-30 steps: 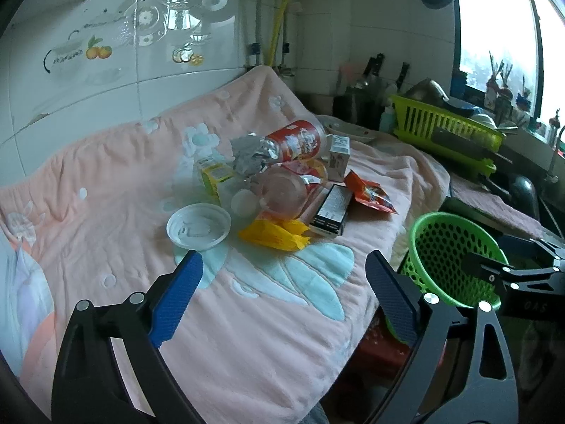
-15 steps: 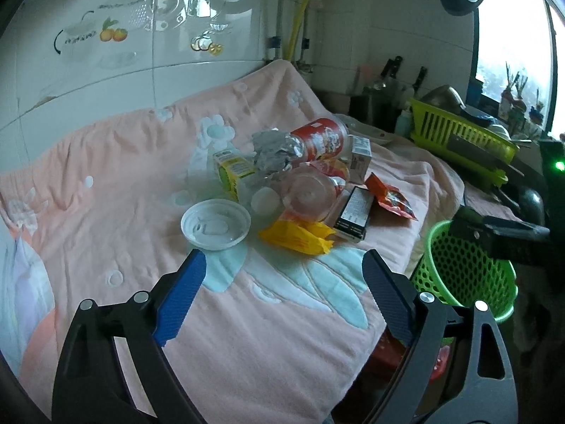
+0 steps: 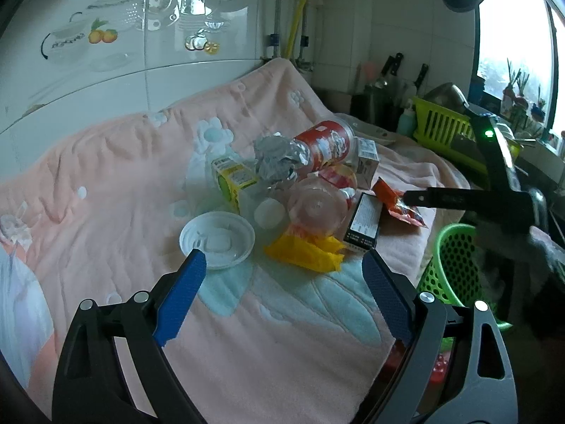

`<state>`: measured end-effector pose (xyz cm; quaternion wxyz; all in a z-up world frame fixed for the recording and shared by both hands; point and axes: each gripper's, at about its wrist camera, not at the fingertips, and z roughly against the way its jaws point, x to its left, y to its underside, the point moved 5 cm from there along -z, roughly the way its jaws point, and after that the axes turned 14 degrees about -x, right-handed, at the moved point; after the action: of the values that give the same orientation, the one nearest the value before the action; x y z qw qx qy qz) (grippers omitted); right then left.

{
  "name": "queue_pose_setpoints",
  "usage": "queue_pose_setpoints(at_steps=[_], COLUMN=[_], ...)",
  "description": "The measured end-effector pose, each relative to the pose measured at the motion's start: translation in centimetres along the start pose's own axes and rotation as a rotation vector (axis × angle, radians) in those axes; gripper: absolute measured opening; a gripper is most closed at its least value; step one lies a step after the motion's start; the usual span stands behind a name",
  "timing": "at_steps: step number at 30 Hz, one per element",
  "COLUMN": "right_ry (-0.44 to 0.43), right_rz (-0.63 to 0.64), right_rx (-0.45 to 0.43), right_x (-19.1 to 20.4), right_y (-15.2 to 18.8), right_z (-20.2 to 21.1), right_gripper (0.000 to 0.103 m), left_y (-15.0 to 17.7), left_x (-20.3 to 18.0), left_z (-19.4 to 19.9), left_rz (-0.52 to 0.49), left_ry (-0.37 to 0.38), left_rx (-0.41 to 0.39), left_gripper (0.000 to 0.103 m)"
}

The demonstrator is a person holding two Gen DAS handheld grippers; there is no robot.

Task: Collect trash
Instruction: 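Grasp the orange Ovaltine wrapper with the right tool while the left grasps the red-gold bottle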

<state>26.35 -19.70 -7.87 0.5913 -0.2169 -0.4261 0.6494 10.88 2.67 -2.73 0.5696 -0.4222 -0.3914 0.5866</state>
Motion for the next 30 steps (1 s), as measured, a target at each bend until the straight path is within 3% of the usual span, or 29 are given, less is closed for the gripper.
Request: queue_pose_setpoints(at_steps=[7,15,18,21,30], right_ry=[0.044,0.032,0.021,0.013,-0.020], right_rz=[-0.035,-0.065,-0.070,-0.089,-0.126], right_rx=[0.056,0.130,0.141,0.150,0.150], right_x=[-1.7,-2.8,-2.9,-3.1,-3.8], right_y=[-0.7,0.2,0.5,0.6,0.0], right_z=[-4.1,-6.2,-6.4,-6.7,-6.4], right_gripper=[0.096,0.094,0.081,0.075,0.048], left_y=[-1.6,-4.2,-4.9,-5.1,-4.2], left_x=[-0.8,-3.3,-4.3,-5.6,-7.4], left_z=[-2.1,-5.6,-7.3,-9.2,-14.5], left_rz=[-0.035,-0.111,-0.139,-0.179,-0.269], left_ry=[0.043,0.117,0.163,0.199,0.232], left_rx=[0.005,-0.009,0.004,0.031,0.138], left_gripper=[0.089,0.089,0.089,0.089,0.089])
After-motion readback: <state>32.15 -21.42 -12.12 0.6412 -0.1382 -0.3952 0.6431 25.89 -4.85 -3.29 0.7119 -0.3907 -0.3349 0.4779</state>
